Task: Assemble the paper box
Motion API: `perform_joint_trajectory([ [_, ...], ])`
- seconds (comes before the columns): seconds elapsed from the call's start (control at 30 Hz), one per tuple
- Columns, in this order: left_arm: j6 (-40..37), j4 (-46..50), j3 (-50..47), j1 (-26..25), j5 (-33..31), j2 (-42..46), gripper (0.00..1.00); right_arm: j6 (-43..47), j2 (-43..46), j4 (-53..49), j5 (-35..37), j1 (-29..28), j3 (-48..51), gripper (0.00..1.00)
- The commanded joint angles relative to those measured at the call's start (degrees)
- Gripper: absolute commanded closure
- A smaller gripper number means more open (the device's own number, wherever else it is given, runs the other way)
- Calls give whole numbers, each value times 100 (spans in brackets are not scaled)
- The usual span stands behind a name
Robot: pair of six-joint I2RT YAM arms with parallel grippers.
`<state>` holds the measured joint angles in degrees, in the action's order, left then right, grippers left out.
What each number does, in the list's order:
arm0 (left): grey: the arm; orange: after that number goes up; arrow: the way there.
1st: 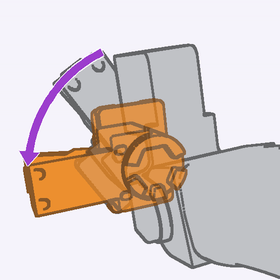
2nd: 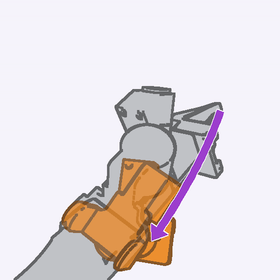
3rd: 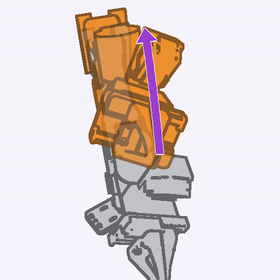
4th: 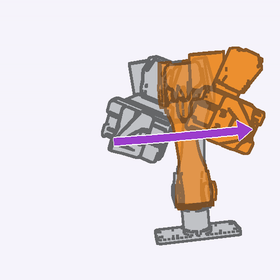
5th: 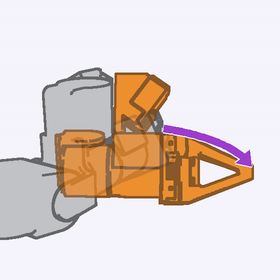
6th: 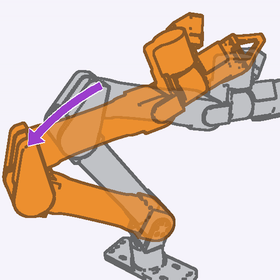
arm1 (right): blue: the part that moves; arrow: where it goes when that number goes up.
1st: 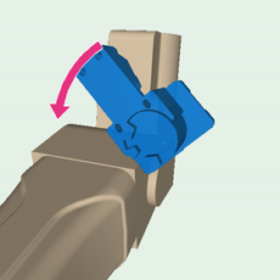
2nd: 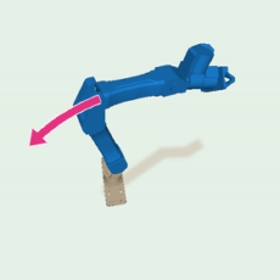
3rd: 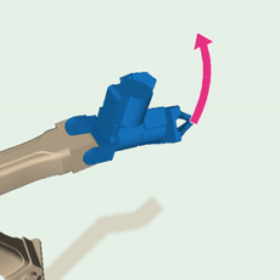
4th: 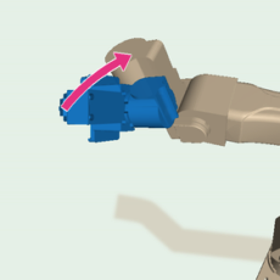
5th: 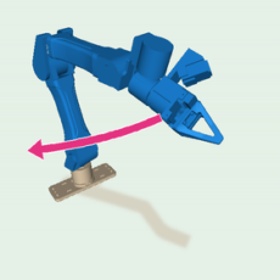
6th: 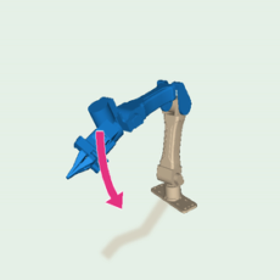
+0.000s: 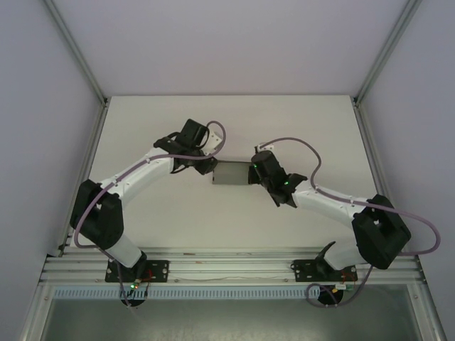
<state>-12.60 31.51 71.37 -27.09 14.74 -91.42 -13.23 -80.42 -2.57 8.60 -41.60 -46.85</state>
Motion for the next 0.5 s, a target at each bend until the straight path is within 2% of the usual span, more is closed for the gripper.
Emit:
perform_joint_trajectory([
  [0.0, 330, -169, -6, 45, 258, 74, 67, 31, -122, -473, 212, -67, -126, 100],
  [0.1, 378, -258, -74, 25, 582, -21, 77, 28, -190, -522, 388, -160, -198, 100],
  [0.23, 693, -106, 21, 2, 413, -207, 98, 75, -332, -764, 906, -372, -373, 100],
  [0.47, 1405, -27, -7, -51, 346, -43, 100, 128, -602, -886, 1900, -798, -470, 100],
])
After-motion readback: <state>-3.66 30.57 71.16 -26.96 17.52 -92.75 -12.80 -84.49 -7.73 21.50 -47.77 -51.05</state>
